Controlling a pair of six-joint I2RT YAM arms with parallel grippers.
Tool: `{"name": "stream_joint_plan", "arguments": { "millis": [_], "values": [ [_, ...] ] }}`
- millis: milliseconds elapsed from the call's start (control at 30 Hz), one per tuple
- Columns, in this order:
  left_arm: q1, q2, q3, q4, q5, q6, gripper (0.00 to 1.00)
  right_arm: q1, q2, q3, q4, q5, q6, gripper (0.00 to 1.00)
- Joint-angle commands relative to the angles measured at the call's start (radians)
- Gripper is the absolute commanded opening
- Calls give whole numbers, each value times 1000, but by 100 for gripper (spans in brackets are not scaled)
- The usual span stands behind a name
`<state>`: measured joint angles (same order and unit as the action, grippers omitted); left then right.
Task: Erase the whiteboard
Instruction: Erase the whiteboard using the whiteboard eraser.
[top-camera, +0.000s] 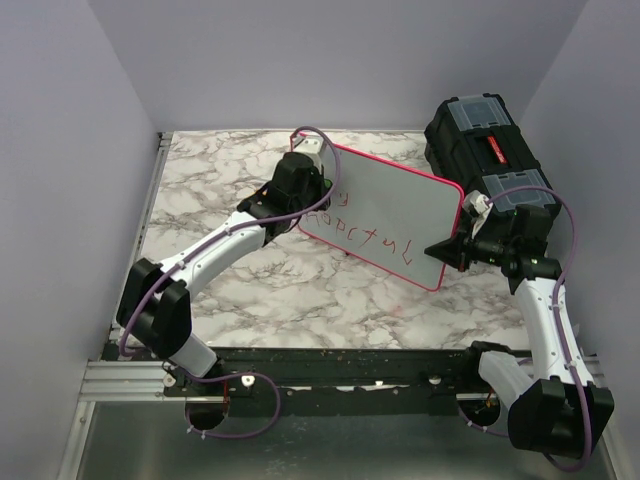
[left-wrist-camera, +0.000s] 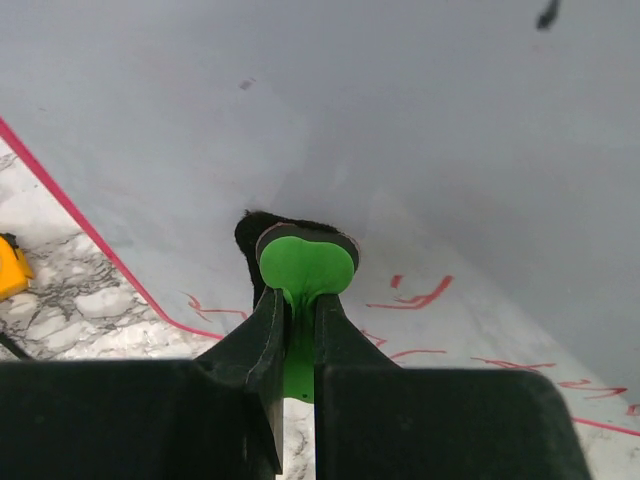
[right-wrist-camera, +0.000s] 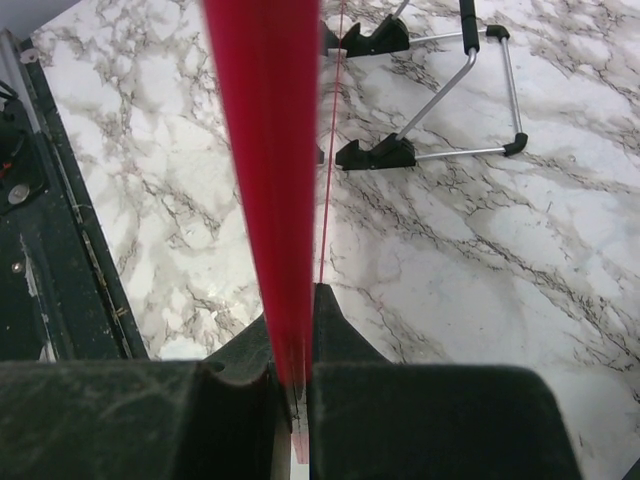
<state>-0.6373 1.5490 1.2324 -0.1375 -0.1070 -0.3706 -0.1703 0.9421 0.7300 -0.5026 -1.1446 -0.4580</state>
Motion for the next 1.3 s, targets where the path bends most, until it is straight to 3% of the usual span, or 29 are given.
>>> {"name": "stream_joint_plan", "arguments": {
  "millis": [0, 200, 367, 633, 800, 1100, 1267],
  "values": [
    [-7, -18, -10, 60, 21, -27, 0, 22, -14, 27, -17, -143, -51, 1],
    [-153, 62, 50, 76, -1, -59, 0, 23, -14, 26, -16, -137, -51, 0],
    [-173, 60, 61, 62, -42, -39, 0, 22, -17, 28, -19, -139, -53, 0],
    [26, -46, -65, 87, -53, -34, 0, 22, -26, 29, -20, -143, -54, 0],
    [62, -56, -65, 96, -35, -47, 0, 22, -24, 28, -21, -143, -54, 0],
    [-157, 26, -6, 133, -68, -105, 0, 22, -18, 26, -17, -138, -51, 0],
    [-213, 65, 11, 133, -91, -114, 0, 22, -17, 26, -19, -139, -51, 0]
  ]
}}
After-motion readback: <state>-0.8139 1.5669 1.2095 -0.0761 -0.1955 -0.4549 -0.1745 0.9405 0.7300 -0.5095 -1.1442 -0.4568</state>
